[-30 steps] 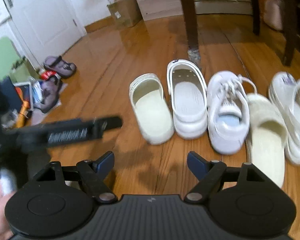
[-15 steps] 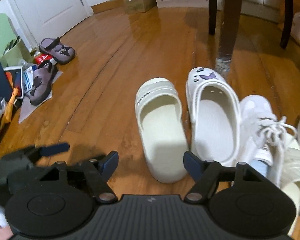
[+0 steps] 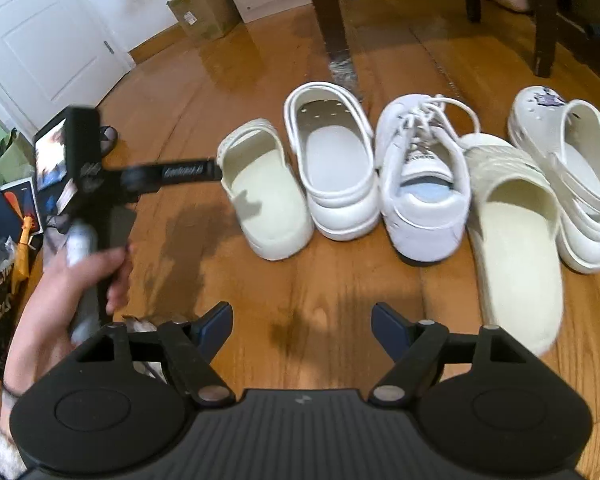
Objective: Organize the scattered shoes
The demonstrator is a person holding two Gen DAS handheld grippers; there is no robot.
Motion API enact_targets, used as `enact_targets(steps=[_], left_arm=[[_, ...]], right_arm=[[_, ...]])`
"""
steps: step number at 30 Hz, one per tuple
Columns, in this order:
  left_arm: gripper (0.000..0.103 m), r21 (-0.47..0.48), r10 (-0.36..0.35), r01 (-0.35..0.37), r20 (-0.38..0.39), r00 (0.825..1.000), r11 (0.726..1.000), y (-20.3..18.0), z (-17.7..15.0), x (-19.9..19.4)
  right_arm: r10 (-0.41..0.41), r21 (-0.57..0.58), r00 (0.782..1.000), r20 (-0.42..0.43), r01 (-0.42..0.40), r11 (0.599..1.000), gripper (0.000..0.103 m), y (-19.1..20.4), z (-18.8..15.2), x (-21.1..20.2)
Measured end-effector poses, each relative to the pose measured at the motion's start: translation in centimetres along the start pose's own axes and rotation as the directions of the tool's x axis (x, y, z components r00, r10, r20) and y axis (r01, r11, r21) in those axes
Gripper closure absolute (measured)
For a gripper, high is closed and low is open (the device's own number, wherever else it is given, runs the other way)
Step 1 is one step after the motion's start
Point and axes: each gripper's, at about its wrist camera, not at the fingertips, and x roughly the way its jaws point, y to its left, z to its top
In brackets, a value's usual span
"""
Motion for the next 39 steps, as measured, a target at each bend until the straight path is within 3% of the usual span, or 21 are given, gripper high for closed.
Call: enact_targets(steps=[5, 12, 13, 14, 15, 20, 23, 27, 32, 39], left_arm=[[0.009, -0.018, 0.036, -0.037, -0.061, 0.997, 0.999, -0.4, 0.6, 3.1], [0.011, -0.098, 0.032, -0.048, -0.159, 0.987, 0.994, -1.5, 0.1, 6.8], [0.023, -0.131, 0.015, -0.034, -0.148, 0.989, 0.991, -1.3, 0.1, 6.8], [0.045, -0.167, -0.012, -0.011, -0.135, 0.991, 0.986, -1.0, 0.1, 6.8], [0.059, -0.211, -0.044, 0.017, -0.123, 0.991, 0.977, -0.6, 0.2, 6.7], [0.081, -0.327, -0.040, 0.004, -0.103, 0.994, 0.945, 0.7, 0.1, 5.9], [0.086, -0.356, -0.037, 0.004, -0.088, 0.995, 0.934, 1.0, -0.3, 4.5], [0.088, -0.296, 0.012, -0.026, -0.051, 0.999, 0.955, -0.1, 0.0, 1.3], [0.089, -0.245, 0.008, -0.020, -0.049, 0.999, 0.969, -1.8, -0.4, -1.5], [0.089, -0.189, -0.003, -0.010, -0.065, 0.998, 0.982, -4.4, -4.0, -6.5]], right_arm=[[0.009, 0.008, 1.000, -0.007, -0.009, 1.000, 0.025, -0.9, -1.6, -0.8], [0.018, 0.040, 1.000, -0.010, -0.017, 0.999, 0.025, -2.8, -2.8, -1.6], [0.024, 0.049, 1.000, -0.012, -0.024, 0.999, 0.025, -3.1, -2.9, -1.7], [0.032, 0.050, 0.999, -0.009, -0.032, 0.998, 0.025, -3.3, -3.1, -2.0], [0.032, 0.047, 0.999, -0.004, -0.031, 0.998, 0.025, -3.5, -3.2, -2.3], [0.018, 0.043, 1.000, 0.019, -0.019, 0.999, 0.025, -4.5, -3.1, -2.9], [0.044, 0.071, 0.998, 0.037, -0.047, 0.996, 0.025, -5.4, -2.8, -3.5], [0.064, 0.085, 0.997, 0.047, -0.067, 0.994, 0.025, -5.9, -2.9, -4.1], [0.095, 0.101, 0.993, 0.066, -0.102, 0.990, 0.025, -6.3, -3.1, -5.3], [0.150, 0.095, 0.986, 0.077, -0.157, 0.983, 0.025, -6.5, -3.0, -7.5]])
